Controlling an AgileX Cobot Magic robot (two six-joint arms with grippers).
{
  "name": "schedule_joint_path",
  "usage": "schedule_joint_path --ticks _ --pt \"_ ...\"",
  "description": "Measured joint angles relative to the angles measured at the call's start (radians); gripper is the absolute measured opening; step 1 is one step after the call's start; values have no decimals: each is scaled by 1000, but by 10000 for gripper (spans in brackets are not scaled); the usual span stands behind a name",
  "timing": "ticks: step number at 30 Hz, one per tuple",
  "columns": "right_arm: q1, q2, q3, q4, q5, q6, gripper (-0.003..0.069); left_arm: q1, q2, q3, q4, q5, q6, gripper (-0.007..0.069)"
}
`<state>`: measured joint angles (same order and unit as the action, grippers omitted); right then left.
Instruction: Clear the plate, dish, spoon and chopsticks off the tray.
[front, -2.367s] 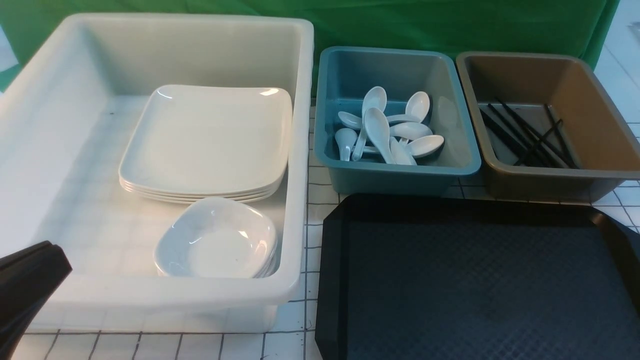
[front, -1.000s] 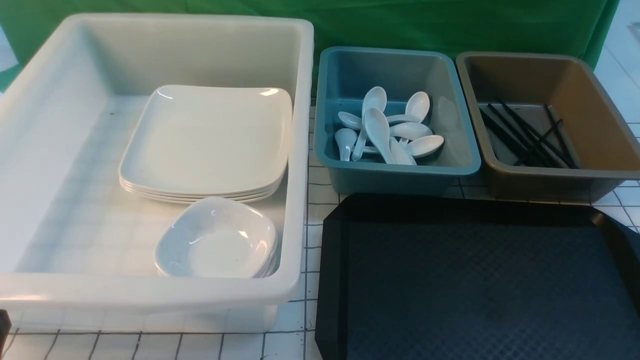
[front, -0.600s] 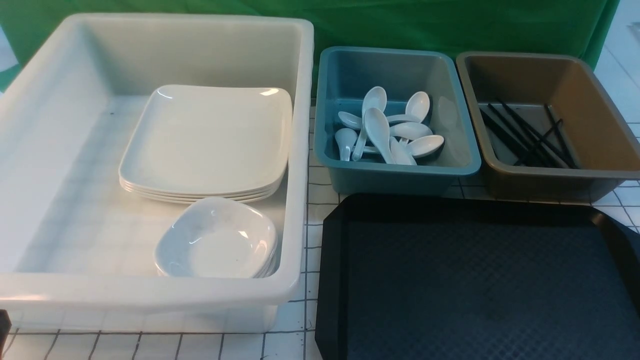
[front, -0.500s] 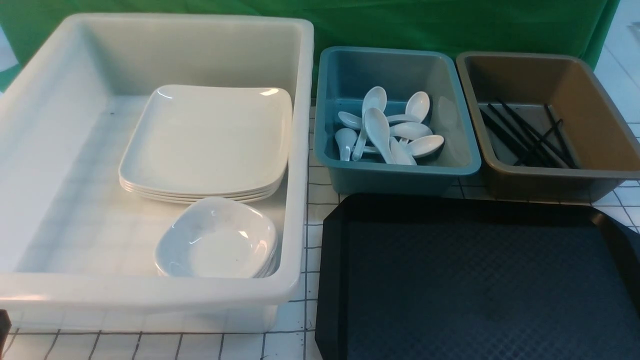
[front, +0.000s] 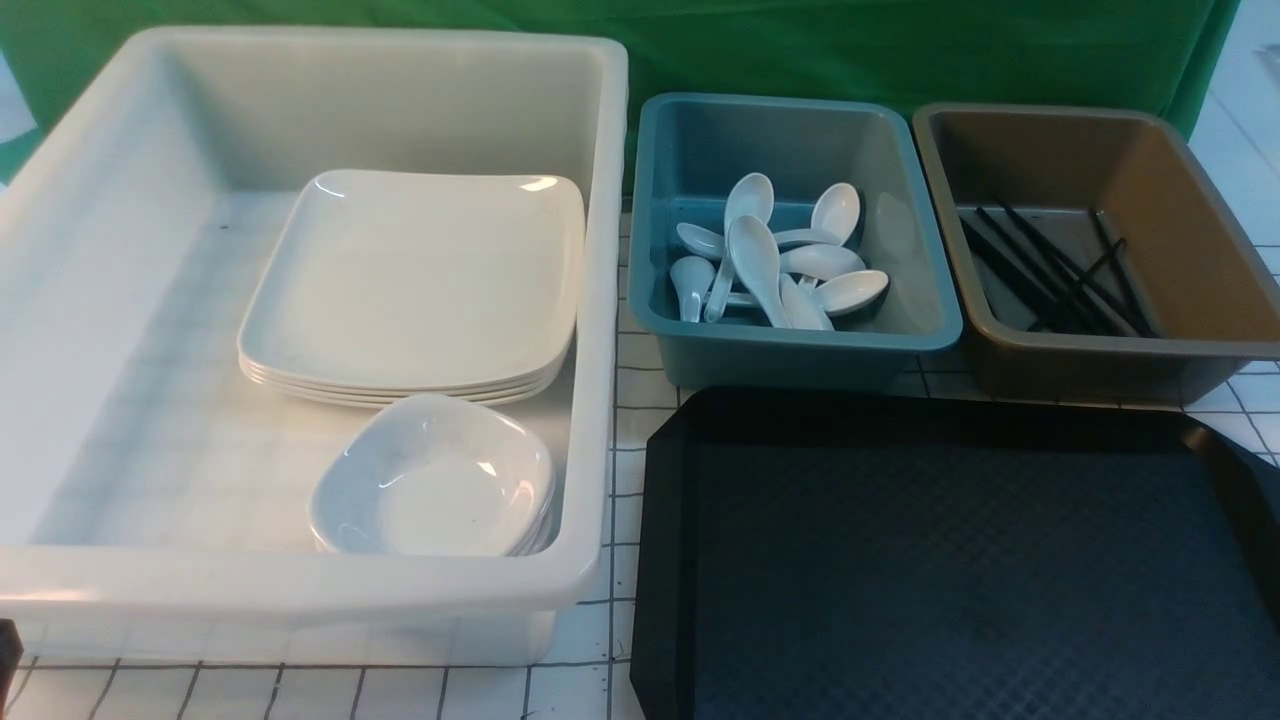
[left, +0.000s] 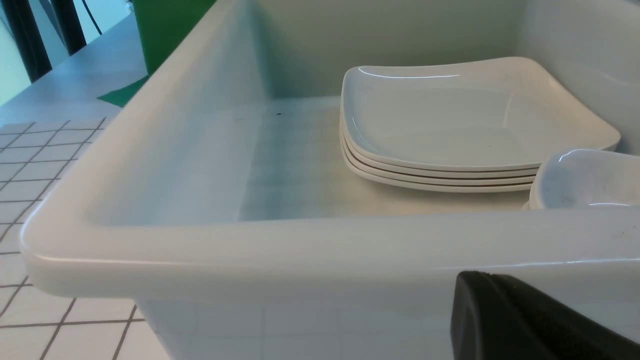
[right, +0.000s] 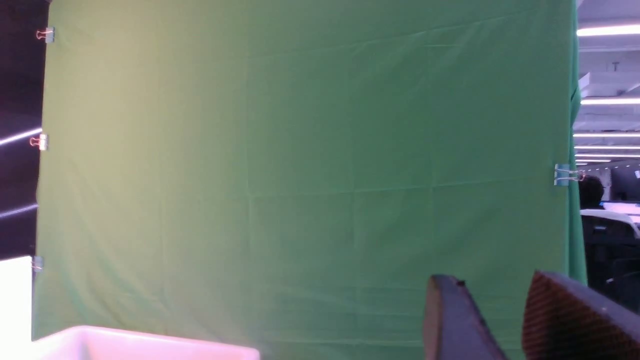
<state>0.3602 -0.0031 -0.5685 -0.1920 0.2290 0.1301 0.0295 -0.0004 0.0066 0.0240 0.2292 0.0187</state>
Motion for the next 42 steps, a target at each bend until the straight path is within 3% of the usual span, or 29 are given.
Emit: schedule_joint_path --ticks 7,19,23,25,29,34,42 --pt "0 50 0 129 1 -116 239 0 0 0 0 0 0 5" --pt "-9 154 13 140 32 -130 239 0 0 0 0 0 0 5" --pt "-91 155 62 140 35 -145 239 0 0 0 0 0 0 5" --pt "-192 151 148 140 35 -161 240 0 0 0 0 0 0 5" --pt "-304 104 328 141 34 -182 239 0 0 0 0 0 0 5" --pt "-329 11 546 142 25 -182 239 0 0 0 0 0 1 5" --pt "-329 5 575 145 19 -159 239 0 0 0 0 2 1 5"
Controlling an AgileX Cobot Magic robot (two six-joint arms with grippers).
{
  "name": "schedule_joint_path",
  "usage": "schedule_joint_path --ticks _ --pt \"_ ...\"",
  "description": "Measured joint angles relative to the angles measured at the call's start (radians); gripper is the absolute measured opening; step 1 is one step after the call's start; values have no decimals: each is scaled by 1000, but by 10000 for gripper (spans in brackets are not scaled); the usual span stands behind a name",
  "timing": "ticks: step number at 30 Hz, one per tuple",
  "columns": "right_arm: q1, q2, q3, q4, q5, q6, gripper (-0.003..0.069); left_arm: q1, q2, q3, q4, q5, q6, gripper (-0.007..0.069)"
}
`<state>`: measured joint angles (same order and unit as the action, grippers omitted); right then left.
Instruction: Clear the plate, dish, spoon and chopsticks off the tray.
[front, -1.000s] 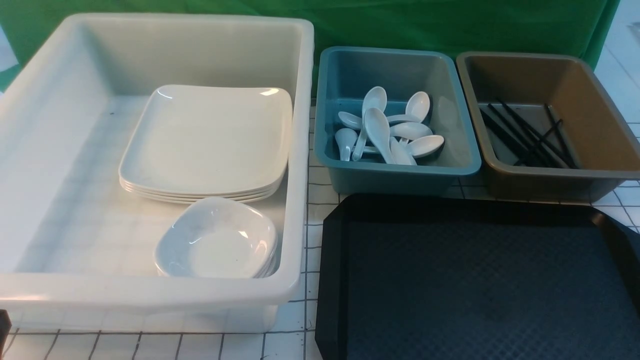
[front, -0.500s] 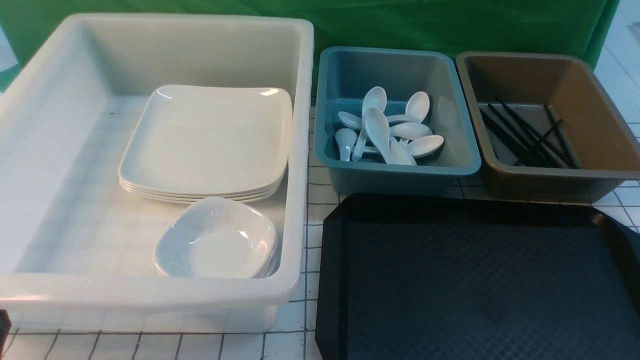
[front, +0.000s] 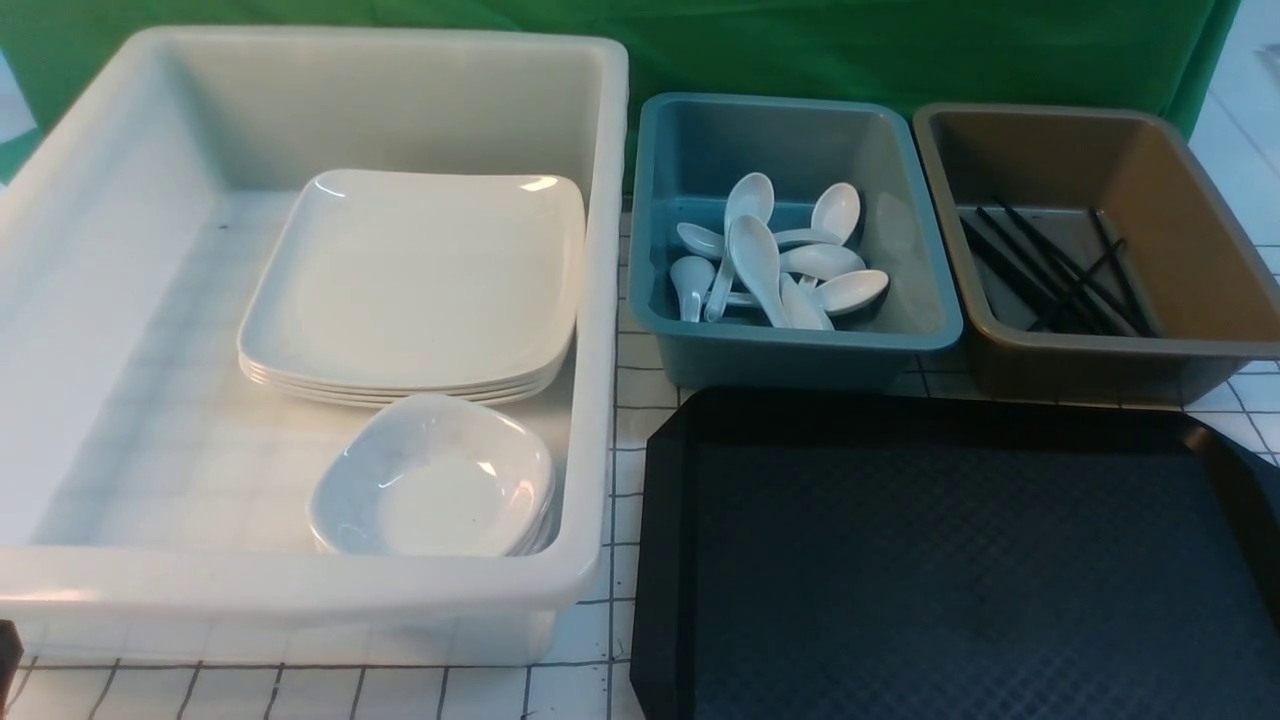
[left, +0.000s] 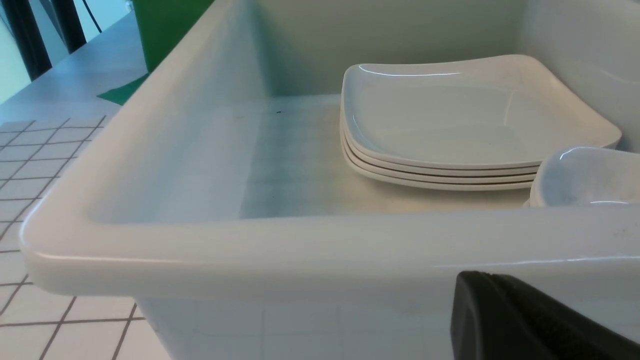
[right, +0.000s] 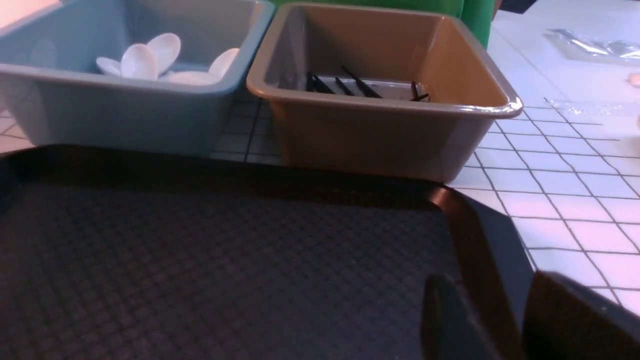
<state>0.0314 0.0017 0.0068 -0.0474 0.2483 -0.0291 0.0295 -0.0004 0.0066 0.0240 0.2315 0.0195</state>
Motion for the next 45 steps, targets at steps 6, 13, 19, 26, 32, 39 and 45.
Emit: schedule_joint_path --ticks 6,13,19,26,32,39,45 --pt "0 0 0 0 0 0 239 0 0 0 0 0 0 5" --pt "0 0 0 -1 -19 2 235 0 0 0 0 0 0 5" --pt "0 0 0 5 -7 40 80 0 0 0 0 0 0 5" --pt "0 0 0 7 -7 56 3 0 0 0 0 0 0 5" --pt "-1 0 0 7 -7 56 3 0 0 0 0 0 0 5" --pt "-1 0 0 7 -7 56 15 0 0 0 0 0 -1 5" --pt "-1 0 0 7 -7 56 19 0 0 0 0 0 0 5"
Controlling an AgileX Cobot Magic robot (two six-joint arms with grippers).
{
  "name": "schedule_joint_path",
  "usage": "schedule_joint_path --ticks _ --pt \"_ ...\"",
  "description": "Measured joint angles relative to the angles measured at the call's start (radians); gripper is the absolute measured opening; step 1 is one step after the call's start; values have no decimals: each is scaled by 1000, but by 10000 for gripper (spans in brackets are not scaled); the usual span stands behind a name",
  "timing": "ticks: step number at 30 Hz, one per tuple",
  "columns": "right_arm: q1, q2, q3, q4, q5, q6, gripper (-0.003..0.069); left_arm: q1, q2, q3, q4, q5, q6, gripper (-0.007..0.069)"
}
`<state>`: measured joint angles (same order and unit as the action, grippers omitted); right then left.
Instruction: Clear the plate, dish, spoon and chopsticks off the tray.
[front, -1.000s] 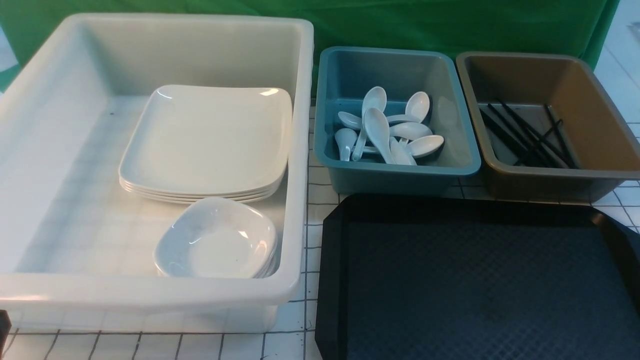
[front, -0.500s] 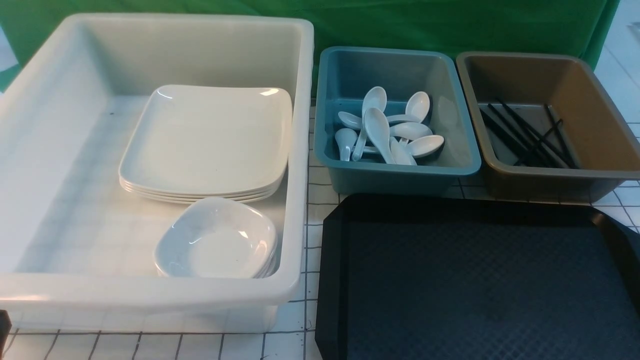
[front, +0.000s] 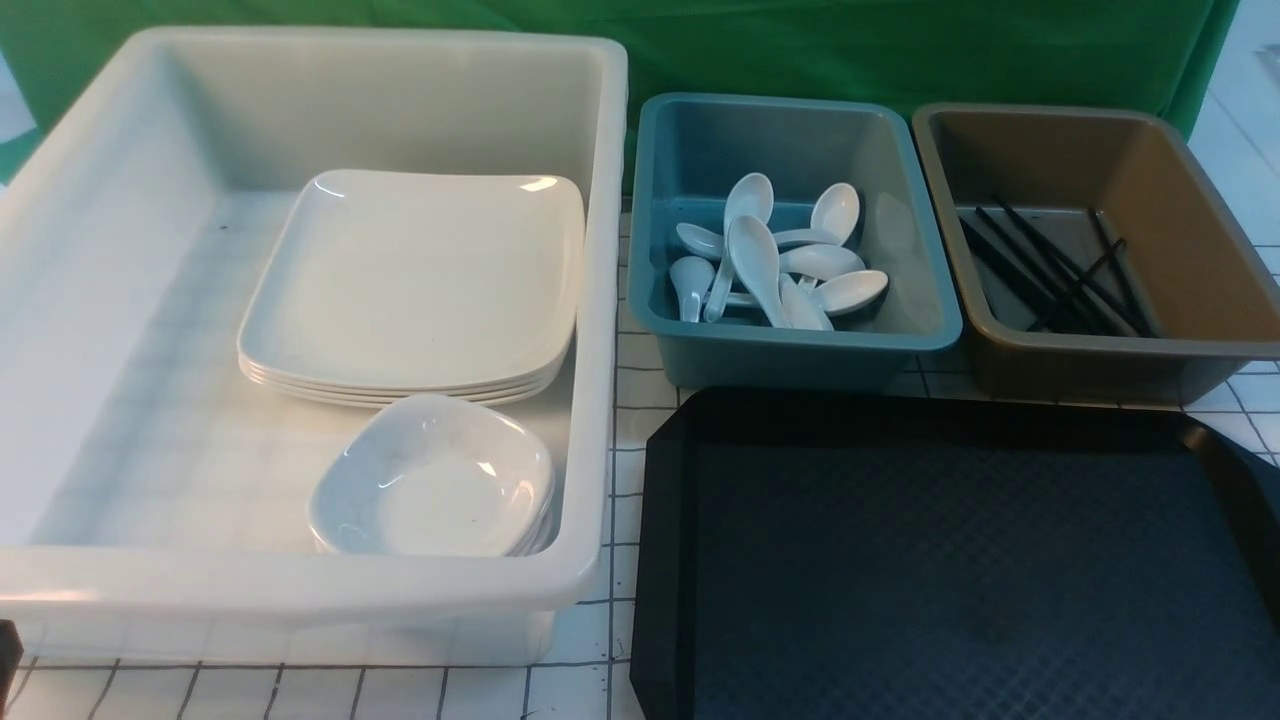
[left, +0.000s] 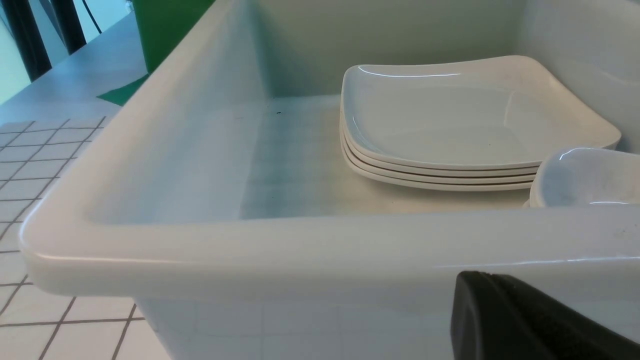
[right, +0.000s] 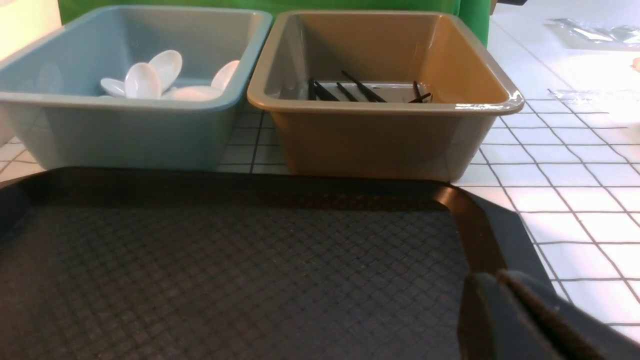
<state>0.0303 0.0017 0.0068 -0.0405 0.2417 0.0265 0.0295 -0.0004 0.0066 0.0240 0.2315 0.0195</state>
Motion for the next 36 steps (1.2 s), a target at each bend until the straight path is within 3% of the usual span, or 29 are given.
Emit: schedule_joint_path --ticks 36 --pt "0 0 0 0 0 1 107 0 0 0 0 0 1 5"
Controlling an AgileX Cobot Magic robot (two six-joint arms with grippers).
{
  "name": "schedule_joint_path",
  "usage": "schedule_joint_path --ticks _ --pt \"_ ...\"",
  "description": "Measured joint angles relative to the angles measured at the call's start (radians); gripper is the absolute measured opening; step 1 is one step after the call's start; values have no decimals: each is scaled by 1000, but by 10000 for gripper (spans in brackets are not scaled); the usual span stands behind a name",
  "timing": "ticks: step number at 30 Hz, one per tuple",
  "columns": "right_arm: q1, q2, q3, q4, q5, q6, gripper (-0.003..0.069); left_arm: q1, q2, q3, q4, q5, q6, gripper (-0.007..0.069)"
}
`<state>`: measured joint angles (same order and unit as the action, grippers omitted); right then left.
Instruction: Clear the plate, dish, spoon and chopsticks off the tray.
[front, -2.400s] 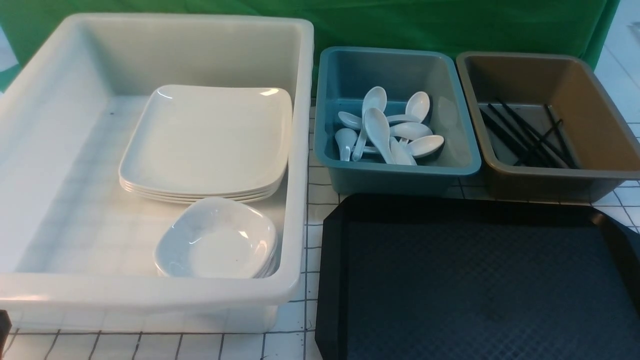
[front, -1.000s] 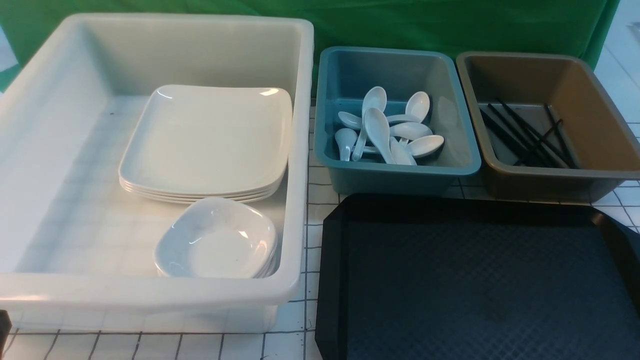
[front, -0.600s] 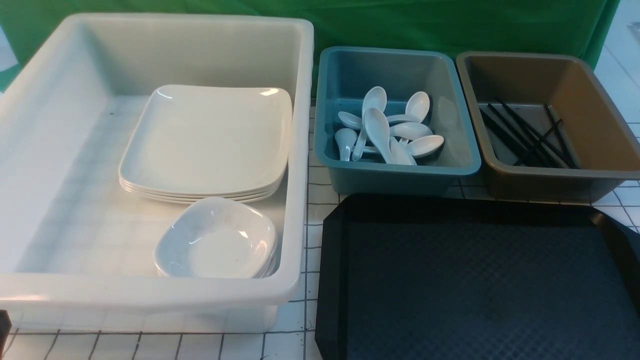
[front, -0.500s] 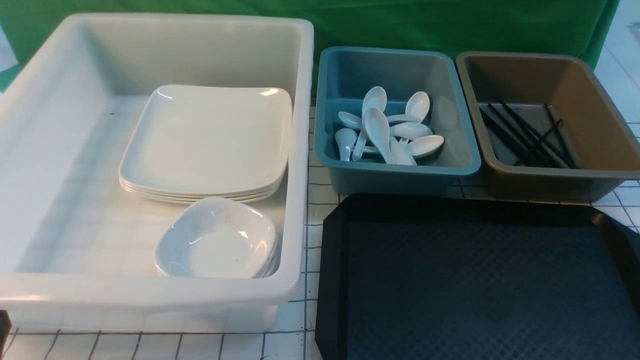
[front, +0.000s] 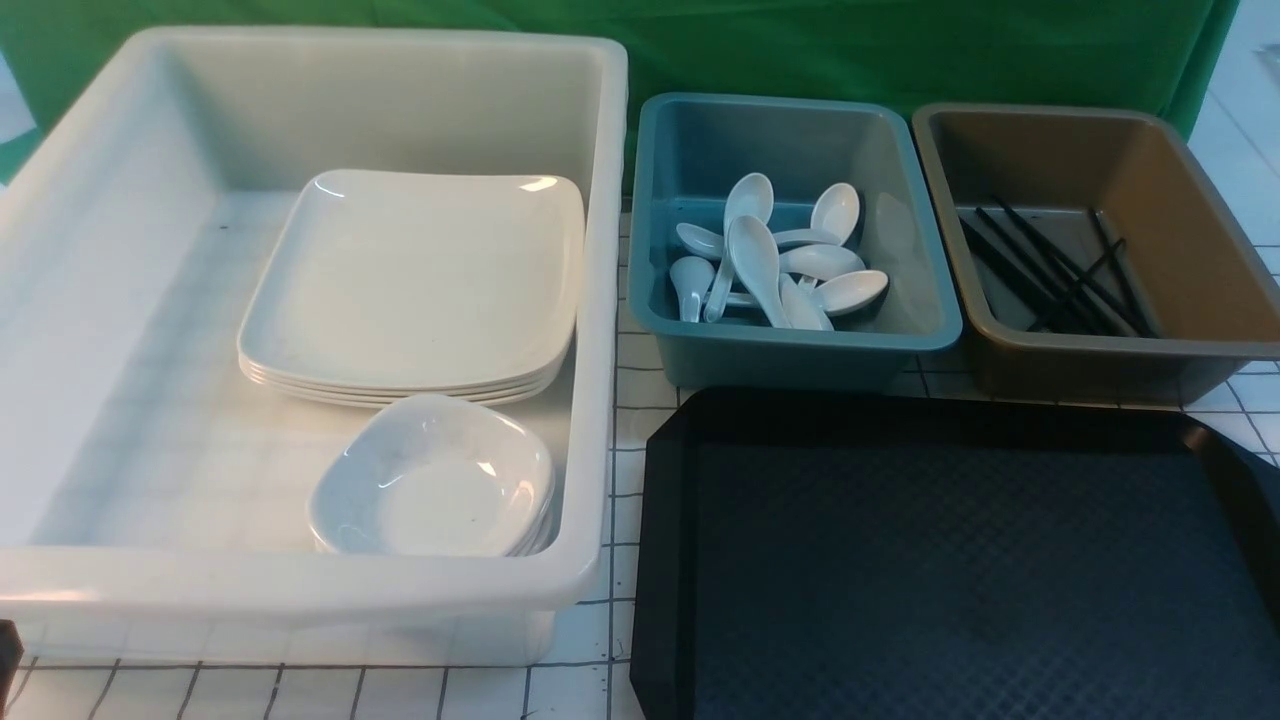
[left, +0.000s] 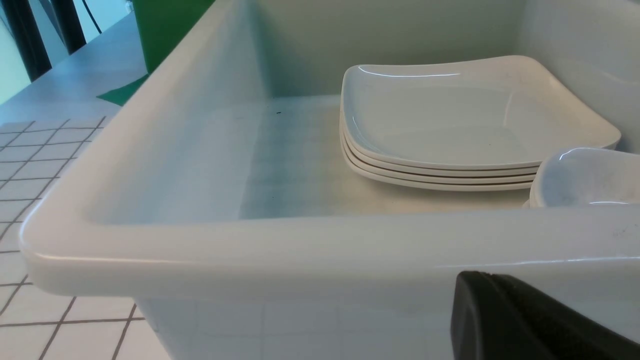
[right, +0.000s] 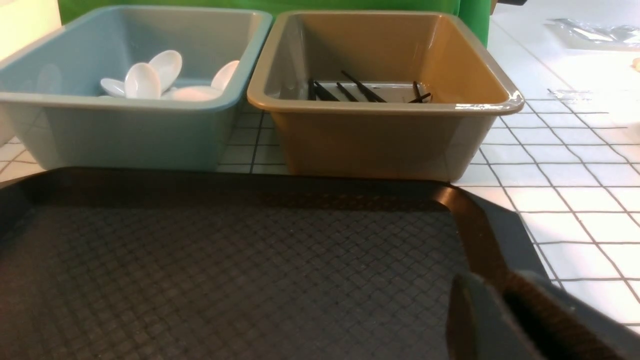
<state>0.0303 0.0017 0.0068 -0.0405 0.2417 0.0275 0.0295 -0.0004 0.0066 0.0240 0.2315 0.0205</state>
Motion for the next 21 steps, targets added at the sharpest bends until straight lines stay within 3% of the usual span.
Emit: schedule_joint_path --ticks 21 --pt "0 0 0 0 0 0 158 0 0 0 0 0 0 8"
